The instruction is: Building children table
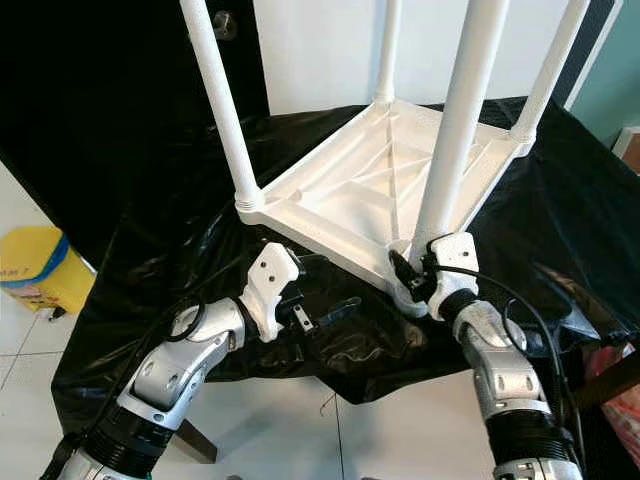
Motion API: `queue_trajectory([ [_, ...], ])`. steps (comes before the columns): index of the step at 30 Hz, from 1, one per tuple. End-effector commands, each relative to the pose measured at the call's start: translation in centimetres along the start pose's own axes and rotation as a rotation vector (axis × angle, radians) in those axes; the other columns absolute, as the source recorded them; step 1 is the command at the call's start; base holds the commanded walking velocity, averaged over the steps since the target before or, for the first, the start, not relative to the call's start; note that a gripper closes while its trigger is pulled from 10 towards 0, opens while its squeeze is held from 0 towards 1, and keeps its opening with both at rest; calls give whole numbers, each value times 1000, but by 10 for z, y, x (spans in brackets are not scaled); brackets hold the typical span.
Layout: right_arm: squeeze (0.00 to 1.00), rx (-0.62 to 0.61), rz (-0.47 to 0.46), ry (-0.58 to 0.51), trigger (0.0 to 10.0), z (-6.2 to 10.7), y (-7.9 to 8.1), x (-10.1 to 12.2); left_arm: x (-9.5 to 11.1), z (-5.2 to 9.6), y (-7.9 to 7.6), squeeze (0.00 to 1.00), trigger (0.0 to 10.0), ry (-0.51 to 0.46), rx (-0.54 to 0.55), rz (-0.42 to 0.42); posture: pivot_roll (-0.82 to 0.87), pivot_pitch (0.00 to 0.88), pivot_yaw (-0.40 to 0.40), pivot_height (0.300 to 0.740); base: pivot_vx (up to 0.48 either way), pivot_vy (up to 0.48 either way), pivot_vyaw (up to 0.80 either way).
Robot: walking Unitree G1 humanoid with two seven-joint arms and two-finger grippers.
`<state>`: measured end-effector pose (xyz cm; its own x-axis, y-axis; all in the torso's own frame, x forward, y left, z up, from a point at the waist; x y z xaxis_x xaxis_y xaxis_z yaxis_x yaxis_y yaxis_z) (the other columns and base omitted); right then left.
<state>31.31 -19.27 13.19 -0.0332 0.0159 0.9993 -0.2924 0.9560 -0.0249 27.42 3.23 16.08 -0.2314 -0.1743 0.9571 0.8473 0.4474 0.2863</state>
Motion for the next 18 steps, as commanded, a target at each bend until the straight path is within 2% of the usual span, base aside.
queue_trajectory([
  [1,0,-57,-24,65,10000,1,5,-14,-1,1,1,0,10000,12,3,6,-161,73,19,740,0,0,0],
  [4,0,-85,-39,65,10000,1,8,-15,-1,1,1,0,10000,15,4,6,-162,75,19,740,0,0,0],
  [7,0,-182,-86,81,10000,2,15,-20,-2,2,1,0,10000,18,8,10,-165,77,19,740,0,0,0],
  [11,0,-236,-107,80,10000,0,19,-22,-2,2,2,0,10000,16,11,16,-169,77,19,740,0,0,0],
  [13,0,-355,-134,76,10000,-3,27,-26,-1,0,2,0,10000,11,17,25,-168,77,16,740,0,0,0],
  [14,0,-355,-134,76,10000,-3,27,-26,-1,0,2,0,10000,11,17,25,-168,77,16,740,0,0,0],
  [15,0,-442,-148,78,10000,-4,30,-28,-1,-1,2,0,10000,8,20,27,-164,78,14,740,0,0,0],
  [16,0,-442,-148,78,10000,-4,30,-28,-1,-1,2,0,10000,8,20,27,-164,78,14,740,0,0,0],
  [17,0,-500,-154,77,10000,-5,33,-28,0,-2,2,0,10000,7,22,29,-157,79,11,740,0,0,0],
  [18,0,-486,-192,79,10000,-9,43,-29,0,-3,2,0,10000,4,28,32,-157,81,14,740,0,0,0],
])
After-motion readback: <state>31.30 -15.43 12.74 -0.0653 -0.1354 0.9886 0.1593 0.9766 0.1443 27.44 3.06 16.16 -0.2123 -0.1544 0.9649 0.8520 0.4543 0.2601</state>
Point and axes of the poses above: a point about 5 cm out from each wrist's last joint towards the gripper, its own z axis pointing back from the gripper into the wrist, its own x axis along the axis of the wrist's last joint, y = z × x, the point moved 1 cm from there along -z, pointing out of the wrist towards the gripper, and after that the axes turned 7 degrees about -z, right-handed, at the moved point
